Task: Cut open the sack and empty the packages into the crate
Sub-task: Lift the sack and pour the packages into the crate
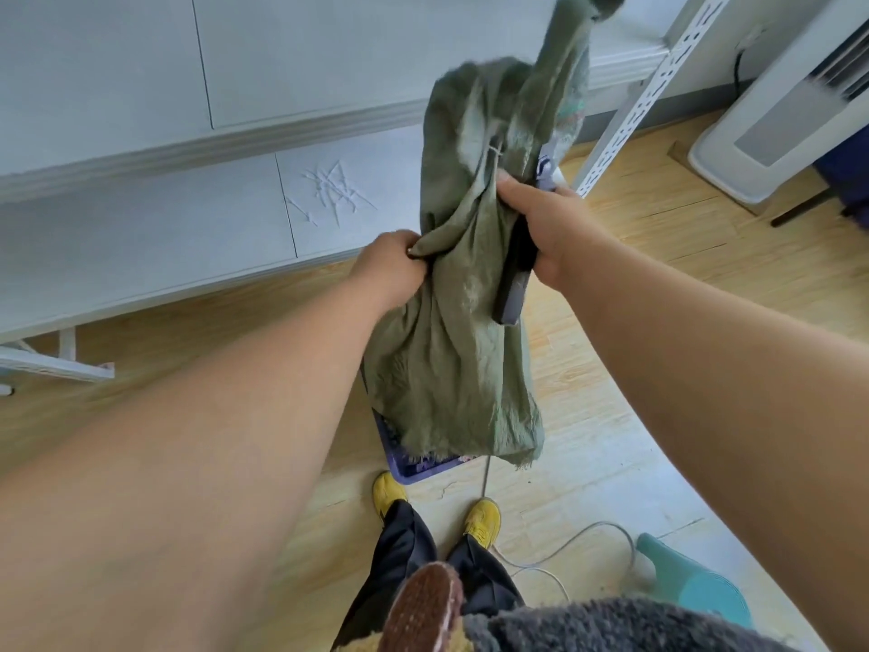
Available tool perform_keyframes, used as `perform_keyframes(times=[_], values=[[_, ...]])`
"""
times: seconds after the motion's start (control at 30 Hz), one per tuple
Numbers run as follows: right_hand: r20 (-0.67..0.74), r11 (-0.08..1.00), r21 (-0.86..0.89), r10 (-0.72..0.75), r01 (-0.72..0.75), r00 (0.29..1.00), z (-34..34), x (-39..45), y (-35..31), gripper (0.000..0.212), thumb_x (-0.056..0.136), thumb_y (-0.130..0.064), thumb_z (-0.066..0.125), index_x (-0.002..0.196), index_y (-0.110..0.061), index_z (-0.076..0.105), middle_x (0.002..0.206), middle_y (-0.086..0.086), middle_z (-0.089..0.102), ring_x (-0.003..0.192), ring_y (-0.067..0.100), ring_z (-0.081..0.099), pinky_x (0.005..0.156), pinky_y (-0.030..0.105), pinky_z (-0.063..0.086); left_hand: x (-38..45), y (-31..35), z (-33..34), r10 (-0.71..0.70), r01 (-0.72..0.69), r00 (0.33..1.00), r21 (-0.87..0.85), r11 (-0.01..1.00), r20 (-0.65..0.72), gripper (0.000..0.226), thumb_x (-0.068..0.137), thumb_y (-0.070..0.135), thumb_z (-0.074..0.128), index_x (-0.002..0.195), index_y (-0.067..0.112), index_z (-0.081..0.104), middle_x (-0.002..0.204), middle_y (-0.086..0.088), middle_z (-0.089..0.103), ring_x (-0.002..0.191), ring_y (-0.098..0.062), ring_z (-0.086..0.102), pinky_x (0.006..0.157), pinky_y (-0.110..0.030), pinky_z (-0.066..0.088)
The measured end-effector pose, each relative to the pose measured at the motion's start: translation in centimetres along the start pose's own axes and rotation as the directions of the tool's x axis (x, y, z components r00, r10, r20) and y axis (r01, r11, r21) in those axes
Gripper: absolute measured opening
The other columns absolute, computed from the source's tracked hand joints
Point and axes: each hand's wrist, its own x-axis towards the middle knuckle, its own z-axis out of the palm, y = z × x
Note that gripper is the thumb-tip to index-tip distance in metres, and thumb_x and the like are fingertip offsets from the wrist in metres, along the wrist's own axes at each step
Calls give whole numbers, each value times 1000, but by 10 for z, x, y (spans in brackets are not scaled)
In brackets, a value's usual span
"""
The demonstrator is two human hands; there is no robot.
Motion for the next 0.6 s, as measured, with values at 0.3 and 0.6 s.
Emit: perform_keyframes(times=[0.3, 0.6], values=[[-71, 972, -228, -73, 55, 995, 4, 5, 0, 28, 75, -44, 77, 91, -23, 69, 90, -2, 75, 84, 17, 72, 80, 34, 58, 3, 17, -11, -79, 74, 993, 61, 995, 85, 23, 88, 19, 48, 103, 22, 64, 109, -11, 65, 95, -28, 61, 82, -35, 53], [8, 679, -720, -200, 145, 980, 15, -6, 3, 35, 81, -56, 65, 73, -26, 48, 69, -5, 54, 61, 13, 52, 57, 30, 44, 9, 11, -22, -439, 359, 892, -419, 834, -109, 21, 90, 14, 49, 107, 14, 61, 111, -15, 64, 96, -33, 64, 84, -49, 54]])
